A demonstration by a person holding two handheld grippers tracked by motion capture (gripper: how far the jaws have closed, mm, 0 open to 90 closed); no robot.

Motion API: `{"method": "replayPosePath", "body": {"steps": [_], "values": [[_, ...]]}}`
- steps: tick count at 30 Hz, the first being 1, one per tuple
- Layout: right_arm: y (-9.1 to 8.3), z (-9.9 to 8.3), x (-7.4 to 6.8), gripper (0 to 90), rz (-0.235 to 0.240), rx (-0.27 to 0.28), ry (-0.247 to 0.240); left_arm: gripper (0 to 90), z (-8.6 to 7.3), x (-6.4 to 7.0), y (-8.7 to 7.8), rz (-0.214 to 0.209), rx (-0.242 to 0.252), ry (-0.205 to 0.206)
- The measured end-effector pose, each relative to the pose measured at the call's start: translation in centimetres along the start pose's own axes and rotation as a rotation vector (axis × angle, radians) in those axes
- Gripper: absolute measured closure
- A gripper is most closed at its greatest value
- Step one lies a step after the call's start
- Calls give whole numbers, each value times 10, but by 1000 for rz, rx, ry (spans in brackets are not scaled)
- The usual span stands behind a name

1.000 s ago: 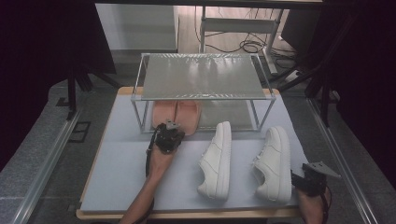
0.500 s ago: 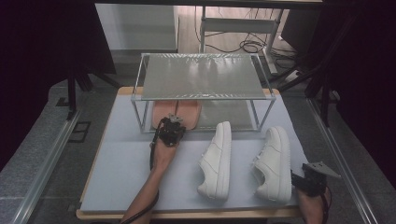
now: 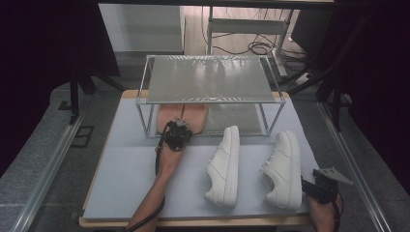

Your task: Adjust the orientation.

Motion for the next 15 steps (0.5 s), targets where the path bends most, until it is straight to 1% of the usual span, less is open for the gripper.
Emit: {"method": "replayPosePath", "body": {"steps": [1,2,3,4,5,7,8,9,12,13,14,15], "values": [[0,0,0,266,0,0,0,838,-1,1,-3,-12,7,-2],[0,0,0,266,0,0,0,828,-1,1,-3,-12,7,-2],[0,0,0,267,0,0,1,813,-2,3,-6,-21,6,4],[0,0,0,267,0,0,1,797,-2,3,-6,-21,6,4],[0,0,0,267,0,0,0,797,-2,4,-8,-28,2,9],[0,0,0,267,1,0,1,768,-3,6,-12,-31,0,21],[0,0,0,267,0,0,0,749,-4,6,-14,-34,0,29],[0,0,0,267,0,0,0,709,-4,7,-16,-36,0,32],[0,0,0,267,0,0,0,683,-5,8,-24,-41,3,42],[0,0,0,267,0,0,0,637,-6,9,-27,-43,3,45],[0,0,0,267,0,0,0,637,-6,10,-29,-48,5,45],[0,0,0,266,0,0,0,618,-7,10,-32,-51,4,49]]}}
Point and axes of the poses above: each handheld gripper's, and its own axes: y roughly forward along the jaws, z roughly out of its top, x roughly to its right, the point moved 9 cm from there along y, roughly forward along the jaws, and after that the axes turned 5 degrees about -y, right-handed, at the moved point
